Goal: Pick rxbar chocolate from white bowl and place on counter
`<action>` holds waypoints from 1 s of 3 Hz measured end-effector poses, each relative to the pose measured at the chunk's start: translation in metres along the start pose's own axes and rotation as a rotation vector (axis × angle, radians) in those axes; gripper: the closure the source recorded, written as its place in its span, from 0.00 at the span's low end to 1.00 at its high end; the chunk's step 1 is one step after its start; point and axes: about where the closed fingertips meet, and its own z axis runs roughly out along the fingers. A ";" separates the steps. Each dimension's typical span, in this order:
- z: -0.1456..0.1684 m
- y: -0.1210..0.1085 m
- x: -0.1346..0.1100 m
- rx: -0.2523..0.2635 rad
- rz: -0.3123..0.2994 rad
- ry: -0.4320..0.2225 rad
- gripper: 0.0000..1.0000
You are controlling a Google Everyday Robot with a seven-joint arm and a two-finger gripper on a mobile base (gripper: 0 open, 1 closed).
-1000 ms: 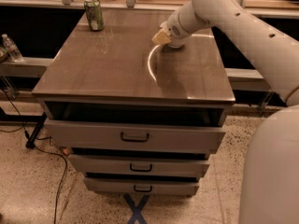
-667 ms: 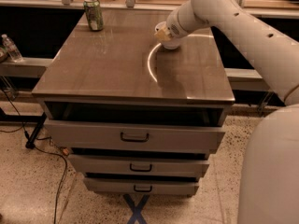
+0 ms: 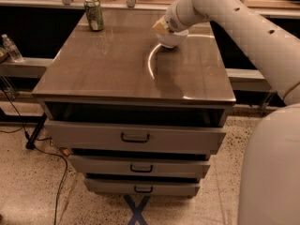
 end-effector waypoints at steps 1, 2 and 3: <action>-0.009 -0.002 -0.012 0.004 -0.014 -0.021 1.00; -0.016 0.003 -0.013 -0.019 -0.019 -0.025 0.81; -0.024 0.008 -0.012 -0.041 -0.023 -0.030 0.78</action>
Offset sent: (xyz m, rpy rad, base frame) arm -0.0208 -0.0015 0.0277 0.0133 -0.0080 0.0541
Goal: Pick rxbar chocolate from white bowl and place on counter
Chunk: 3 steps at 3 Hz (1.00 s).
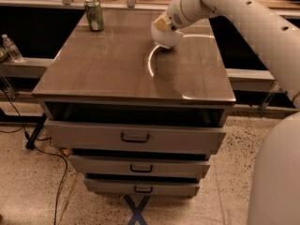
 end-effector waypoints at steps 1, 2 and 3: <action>-0.011 0.004 -0.001 -0.021 -0.008 -0.011 0.99; -0.015 0.007 -0.001 -0.035 -0.011 -0.015 0.79; -0.019 0.013 -0.001 -0.059 -0.016 -0.022 0.56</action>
Offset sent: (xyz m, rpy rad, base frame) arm -0.0214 -0.0095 0.0137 0.0125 0.0057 0.0474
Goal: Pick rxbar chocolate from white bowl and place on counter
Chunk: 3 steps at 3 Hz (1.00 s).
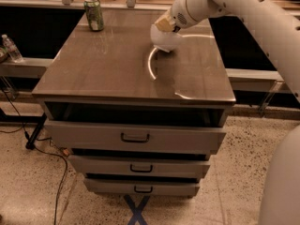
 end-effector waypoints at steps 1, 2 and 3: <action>-0.004 0.006 0.001 -0.021 -0.001 -0.006 0.32; 0.001 0.012 0.001 -0.039 0.001 -0.011 0.29; 0.011 0.022 -0.001 -0.060 0.005 -0.014 0.57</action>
Offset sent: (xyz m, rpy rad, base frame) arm -0.0131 0.0102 -0.0059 0.0233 0.0242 0.0429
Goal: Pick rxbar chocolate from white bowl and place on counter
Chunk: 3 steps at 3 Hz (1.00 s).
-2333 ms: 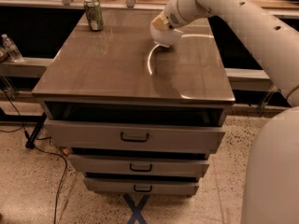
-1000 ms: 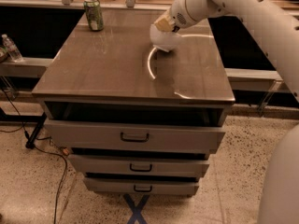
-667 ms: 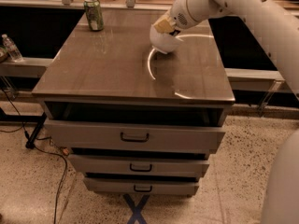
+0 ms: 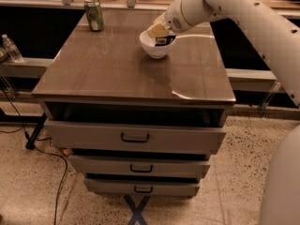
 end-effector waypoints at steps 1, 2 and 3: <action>0.005 0.005 -0.002 -0.013 0.001 -0.001 0.34; 0.004 0.006 -0.004 -0.016 0.002 0.001 0.11; -0.002 0.005 0.000 -0.017 0.002 0.015 0.00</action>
Offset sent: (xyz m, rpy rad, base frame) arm -0.0034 0.0032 0.0054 0.0024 0.0076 0.0044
